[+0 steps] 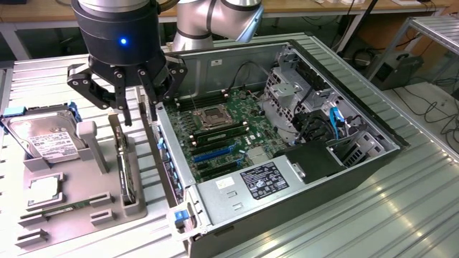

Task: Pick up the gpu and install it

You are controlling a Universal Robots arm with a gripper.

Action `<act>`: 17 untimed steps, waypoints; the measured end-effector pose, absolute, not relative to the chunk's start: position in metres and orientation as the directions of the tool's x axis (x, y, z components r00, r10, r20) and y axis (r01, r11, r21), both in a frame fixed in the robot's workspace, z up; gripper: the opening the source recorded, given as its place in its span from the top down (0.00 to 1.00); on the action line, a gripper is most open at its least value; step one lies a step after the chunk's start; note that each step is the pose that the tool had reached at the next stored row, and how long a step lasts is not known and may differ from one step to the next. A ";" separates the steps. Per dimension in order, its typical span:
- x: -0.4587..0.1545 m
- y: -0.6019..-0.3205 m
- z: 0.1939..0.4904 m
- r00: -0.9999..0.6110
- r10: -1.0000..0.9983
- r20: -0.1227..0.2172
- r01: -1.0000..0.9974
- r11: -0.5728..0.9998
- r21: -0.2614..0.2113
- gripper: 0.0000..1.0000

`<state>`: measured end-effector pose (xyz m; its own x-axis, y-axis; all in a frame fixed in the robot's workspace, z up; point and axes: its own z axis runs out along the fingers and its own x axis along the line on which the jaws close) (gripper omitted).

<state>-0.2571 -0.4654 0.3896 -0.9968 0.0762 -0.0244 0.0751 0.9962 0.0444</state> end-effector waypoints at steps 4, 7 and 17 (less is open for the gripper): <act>-0.258 -0.465 0.389 -0.997 0.076 -0.024 0.075 0.996 0.044 0.58; -0.259 -0.465 0.389 -0.997 0.076 -0.024 0.075 0.996 0.044 0.58; -0.264 -0.465 0.387 -0.997 0.076 -0.024 0.075 0.996 0.044 0.58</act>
<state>-0.2638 -0.4655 0.3871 -0.9968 0.0762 -0.0245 0.0751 0.9962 0.0444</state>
